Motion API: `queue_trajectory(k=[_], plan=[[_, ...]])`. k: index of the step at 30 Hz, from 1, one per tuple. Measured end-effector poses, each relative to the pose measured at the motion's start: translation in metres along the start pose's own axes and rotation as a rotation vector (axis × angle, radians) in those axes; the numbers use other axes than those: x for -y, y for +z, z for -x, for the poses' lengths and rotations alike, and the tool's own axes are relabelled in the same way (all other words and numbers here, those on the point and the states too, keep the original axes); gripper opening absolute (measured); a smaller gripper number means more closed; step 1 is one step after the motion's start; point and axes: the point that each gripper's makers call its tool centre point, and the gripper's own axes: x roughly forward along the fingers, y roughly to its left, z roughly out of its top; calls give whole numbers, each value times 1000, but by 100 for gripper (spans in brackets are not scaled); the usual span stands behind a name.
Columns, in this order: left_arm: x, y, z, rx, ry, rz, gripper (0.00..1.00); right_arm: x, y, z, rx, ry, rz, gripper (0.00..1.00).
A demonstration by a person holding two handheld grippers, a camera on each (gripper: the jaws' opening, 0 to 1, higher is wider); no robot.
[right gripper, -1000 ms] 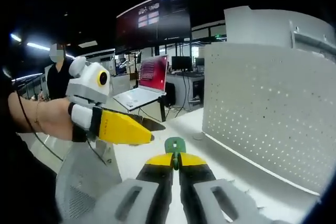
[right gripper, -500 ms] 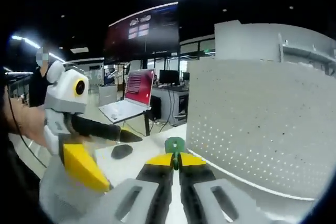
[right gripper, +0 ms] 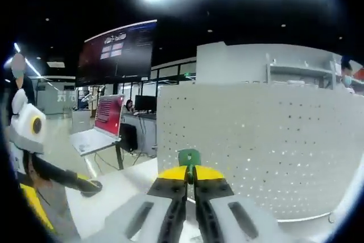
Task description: Insert the hook assembly into the mounting plate slot until the hook locks in place.
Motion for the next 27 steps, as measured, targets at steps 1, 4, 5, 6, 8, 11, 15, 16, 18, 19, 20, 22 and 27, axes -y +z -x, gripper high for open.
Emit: queue_trajectory(k=[1, 4, 5, 6, 8, 11, 15, 16, 18, 19, 20, 22, 27], plan=[[-1, 0, 0, 4, 0, 6, 100, 6, 3, -2, 5, -14, -1, 0], [-3, 0, 1, 3, 5, 11, 100, 22, 15, -8, 36, -49, 18, 0], [-4, -2, 0, -3, 6, 13, 100, 27, 18, -11, 43, -58, 18, 0], [-5, -4, -1, -9, 6, 13, 100, 31, 20, -13, 48, -64, 16, 0], [-6, -6, -3, -26, 4, 8, 100, 41, 25, -18, 62, -91, 18, 0], [-7, -5, -4, -26, 8, 1, 100, 57, 30, -24, 74, -127, -1, 0], [-8, -8, -10, -36, 2, 19, 100, 72, 39, -33, 113, -162, -31, 0], [-7, -7, -10, -36, 1, 15, 100, 76, 40, -35, 118, -174, -30, 0], [-8, -6, -10, -30, 3, 19, 100, 83, 44, -41, 123, -193, -21, 0], [-7, -4, -10, -27, 1, 28, 100, 89, 47, -44, 136, -213, -25, 0], [-7, -4, -10, -27, -2, 32, 100, 94, 49, -47, 140, -227, -32, 0], [-8, -4, -10, -31, -2, 34, 100, 102, 53, -49, 150, -251, -40, 0], [-14, -3, -9, -36, 10, 37, 100, 117, 59, -55, 169, -292, -49, 0]])
